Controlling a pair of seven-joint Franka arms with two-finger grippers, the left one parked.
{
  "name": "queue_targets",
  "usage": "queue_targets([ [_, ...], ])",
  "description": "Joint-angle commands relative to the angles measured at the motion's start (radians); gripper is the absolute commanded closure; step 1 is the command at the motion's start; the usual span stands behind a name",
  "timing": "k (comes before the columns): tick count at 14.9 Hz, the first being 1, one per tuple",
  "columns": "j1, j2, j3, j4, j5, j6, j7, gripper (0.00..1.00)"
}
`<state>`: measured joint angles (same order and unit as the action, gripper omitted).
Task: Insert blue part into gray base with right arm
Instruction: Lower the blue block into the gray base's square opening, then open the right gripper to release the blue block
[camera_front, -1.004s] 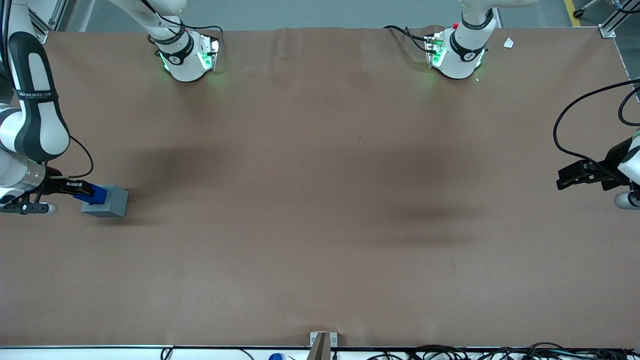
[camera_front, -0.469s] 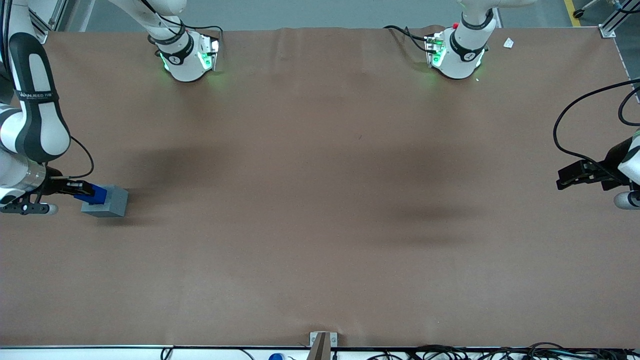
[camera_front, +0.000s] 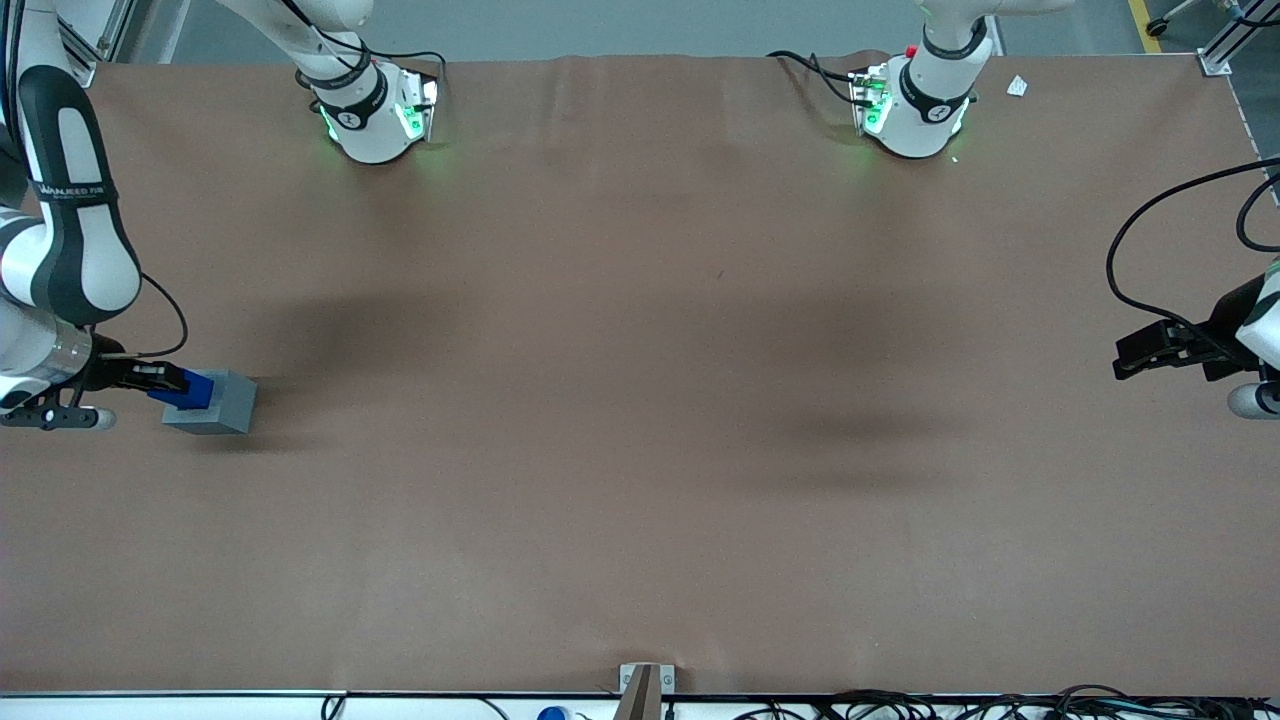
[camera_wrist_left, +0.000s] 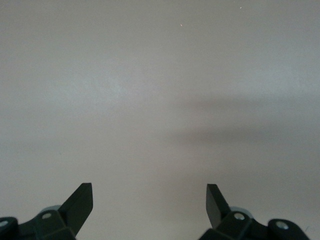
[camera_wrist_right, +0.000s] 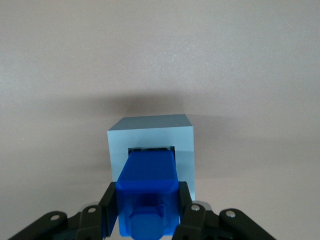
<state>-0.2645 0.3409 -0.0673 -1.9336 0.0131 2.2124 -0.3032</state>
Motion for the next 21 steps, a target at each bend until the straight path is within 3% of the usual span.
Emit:
queue_targets([
  [1, -0.007, 0.013, 0.006, -0.004, -0.013, 0.032, -0.005, 0.77],
  [8, -0.007, 0.018, 0.007, -0.002, -0.012, 0.041, -0.004, 0.77],
  [9, -0.007, 0.018, 0.007, -0.002, -0.012, 0.040, -0.004, 0.73],
  [13, -0.006, 0.021, 0.007, -0.002, -0.012, 0.038, -0.002, 0.42],
  [18, -0.001, 0.017, 0.009, 0.010, -0.012, 0.027, -0.002, 0.20],
  [21, 0.004, 0.003, 0.012, 0.027, -0.012, 0.010, 0.003, 0.13],
])
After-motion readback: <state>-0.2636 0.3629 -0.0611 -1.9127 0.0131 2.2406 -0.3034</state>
